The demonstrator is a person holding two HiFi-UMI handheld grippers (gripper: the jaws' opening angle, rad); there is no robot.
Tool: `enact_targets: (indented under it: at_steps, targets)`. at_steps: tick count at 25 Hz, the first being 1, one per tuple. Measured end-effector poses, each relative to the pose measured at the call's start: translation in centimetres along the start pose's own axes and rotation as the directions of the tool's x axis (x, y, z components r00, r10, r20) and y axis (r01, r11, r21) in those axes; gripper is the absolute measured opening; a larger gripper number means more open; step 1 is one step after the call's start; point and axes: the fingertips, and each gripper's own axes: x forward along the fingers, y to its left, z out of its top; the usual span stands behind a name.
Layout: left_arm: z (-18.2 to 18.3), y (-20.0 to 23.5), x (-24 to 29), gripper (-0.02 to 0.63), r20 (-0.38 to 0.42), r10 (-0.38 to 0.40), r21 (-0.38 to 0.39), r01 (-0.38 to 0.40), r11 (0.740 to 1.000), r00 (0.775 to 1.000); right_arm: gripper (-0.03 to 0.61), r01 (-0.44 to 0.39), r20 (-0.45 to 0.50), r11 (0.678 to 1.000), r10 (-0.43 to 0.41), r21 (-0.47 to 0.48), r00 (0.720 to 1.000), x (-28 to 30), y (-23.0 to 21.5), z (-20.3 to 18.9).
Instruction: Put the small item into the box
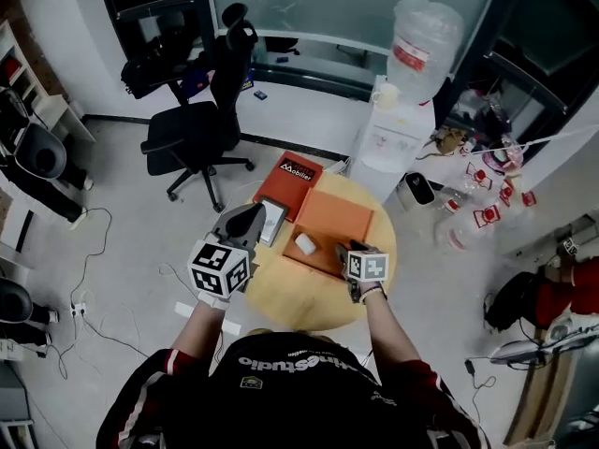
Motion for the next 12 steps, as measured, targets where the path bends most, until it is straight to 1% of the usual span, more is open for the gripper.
enact_targets:
  at_steps: [4, 9, 12]
  targets:
    - [1.2, 0.4, 0.8, 0.017, 0.012, -0.021, -0.003, 0.021, 1.000, 1.000, 0.209, 0.043, 0.029, 0.999, -0.044, 0.022, 0.999, -2.0, -0.9, 0.7]
    - [0.9, 0.1, 2.0, 0.017, -0.026, -0.066, -0.005, 0.066, 0.998, 0.997, 0.209, 0.077, 0.066, 0.996, -0.079, 0.038, 0.995, -4.8, -0.6, 1.1]
    - [1.1, -0.4, 2.6, 0.017, -0.035, -0.093, -0.009, 0.092, 0.996, 0.995, 0.209, 0.091, 0.093, 0.995, -0.095, 0.046, 0.991, -6.6, -0.3, 1.7]
